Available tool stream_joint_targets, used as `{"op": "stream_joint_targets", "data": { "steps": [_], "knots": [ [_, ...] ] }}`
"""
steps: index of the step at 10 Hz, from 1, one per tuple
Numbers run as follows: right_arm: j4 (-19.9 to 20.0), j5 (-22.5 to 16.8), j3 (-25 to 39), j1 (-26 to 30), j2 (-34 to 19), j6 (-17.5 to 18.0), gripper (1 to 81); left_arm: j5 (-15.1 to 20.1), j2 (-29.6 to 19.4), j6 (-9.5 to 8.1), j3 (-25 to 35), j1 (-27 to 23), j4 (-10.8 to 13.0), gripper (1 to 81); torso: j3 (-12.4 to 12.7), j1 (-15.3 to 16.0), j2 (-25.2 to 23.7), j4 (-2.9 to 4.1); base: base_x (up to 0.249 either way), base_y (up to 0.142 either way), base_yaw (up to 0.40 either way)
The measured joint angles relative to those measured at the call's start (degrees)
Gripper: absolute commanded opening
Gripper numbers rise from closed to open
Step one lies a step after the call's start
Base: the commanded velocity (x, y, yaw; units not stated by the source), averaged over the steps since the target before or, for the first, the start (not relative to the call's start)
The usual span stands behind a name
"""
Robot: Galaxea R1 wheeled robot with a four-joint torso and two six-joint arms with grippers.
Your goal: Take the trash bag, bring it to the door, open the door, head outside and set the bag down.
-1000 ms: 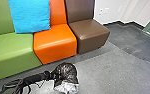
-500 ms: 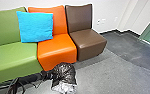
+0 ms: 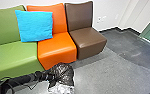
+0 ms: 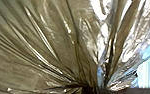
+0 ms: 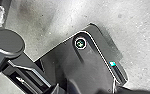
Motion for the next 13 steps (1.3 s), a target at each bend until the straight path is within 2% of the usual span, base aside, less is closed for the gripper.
{"op": "stream_joint_targets", "data": {
  "steps": [4, 6, 10, 13],
  "knots": [
    [-0.02, 0.45, -1.13, 0.16, 0.96, -0.02, 81.1, -0.16, -9.31, 0.07, 9.29, 2.08, 0.05, 1.0, 0.87, -4.9, 7.73, 0.0, 0.0, 0.0, 0.0],
    [-0.02, 0.48, -1.68, 0.16, 1.79, -0.02, 81.1, -0.3, -12.68, 0.13, 12.63, 3.17, 0.05, 1.0, 4.24, -7.3, 11.49, 0.0, 0.0, 0.0, 0.0],
    [-0.04, 0.37, -3.89, 0.13, 4.52, -0.05, 81.1, -0.07, -18.77, 1.76, 17.74, 6.83, 0.11, 1.0, 12.19, -12.9, 19.95, 0.0, 0.0, 0.0, 0.0],
    [-1.35, 0.15, -6.16, 0.17, 7.74, -0.05, 81.1, 0.0, -22.38, 4.41, 21.5, 13.23, 0.27, 1.0, 18.25, -17.16, 26.36, 0.0, 0.0, 0.0, 0.0]
  ]
}}
